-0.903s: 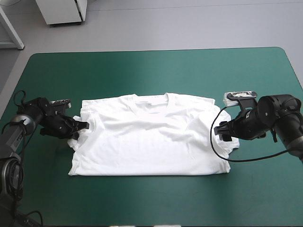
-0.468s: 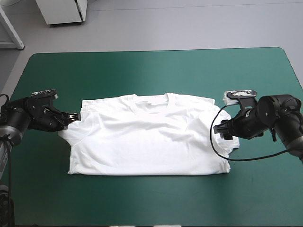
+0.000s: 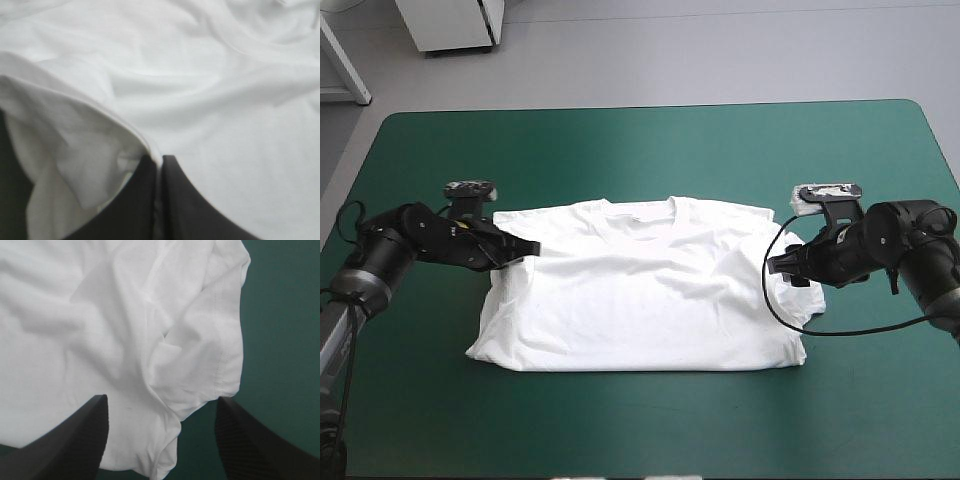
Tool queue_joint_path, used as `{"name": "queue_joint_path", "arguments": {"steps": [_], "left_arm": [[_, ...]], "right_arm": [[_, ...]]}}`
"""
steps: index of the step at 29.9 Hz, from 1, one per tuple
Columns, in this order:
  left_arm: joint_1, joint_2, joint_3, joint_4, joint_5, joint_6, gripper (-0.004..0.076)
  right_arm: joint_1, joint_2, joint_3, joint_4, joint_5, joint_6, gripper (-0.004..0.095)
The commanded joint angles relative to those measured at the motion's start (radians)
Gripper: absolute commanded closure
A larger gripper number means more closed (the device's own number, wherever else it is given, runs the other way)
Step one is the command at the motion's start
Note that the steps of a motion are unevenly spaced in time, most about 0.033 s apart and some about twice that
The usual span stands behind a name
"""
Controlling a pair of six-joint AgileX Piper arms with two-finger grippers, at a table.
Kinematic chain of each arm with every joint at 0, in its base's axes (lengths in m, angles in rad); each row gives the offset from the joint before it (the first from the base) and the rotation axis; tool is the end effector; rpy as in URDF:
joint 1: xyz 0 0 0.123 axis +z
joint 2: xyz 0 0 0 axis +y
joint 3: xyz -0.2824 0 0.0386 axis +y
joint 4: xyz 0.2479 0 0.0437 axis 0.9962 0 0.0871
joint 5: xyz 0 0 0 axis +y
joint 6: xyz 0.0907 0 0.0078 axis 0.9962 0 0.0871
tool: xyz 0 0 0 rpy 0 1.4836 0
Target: Fold the cloth
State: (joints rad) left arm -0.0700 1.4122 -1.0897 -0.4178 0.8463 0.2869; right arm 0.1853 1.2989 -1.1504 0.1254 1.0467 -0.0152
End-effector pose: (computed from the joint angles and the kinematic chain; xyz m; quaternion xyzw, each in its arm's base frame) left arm 0.2839 -0.0477 0.2961 0.0743 0.9511 -0.1572 0.2554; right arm 0.2474 0.0564 0.3310 -0.0792 0.9684 0.0792 0.2230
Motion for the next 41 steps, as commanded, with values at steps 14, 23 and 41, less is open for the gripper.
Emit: {"name": "queue_joint_path", "arguments": {"steps": [14,23,41], "left_arm": [[-0.199,0.177,-0.021,-0.006,0.013,0.082,0.0007],[-0.199,0.154,-0.17,0.048,0.14,-0.024,-0.0009],[-0.199,-0.051,-0.537,0.284,0.44,-0.2,-0.0009]], "right_arm": [[-0.006,-0.032,-0.03,-0.108,-0.068,0.095,0.0327],[-0.006,0.07,-0.033,-0.208,-0.115,0.145,0.03],[-0.155,0.371,-0.033,0.1,-0.199,-0.047,0.0303]]}}
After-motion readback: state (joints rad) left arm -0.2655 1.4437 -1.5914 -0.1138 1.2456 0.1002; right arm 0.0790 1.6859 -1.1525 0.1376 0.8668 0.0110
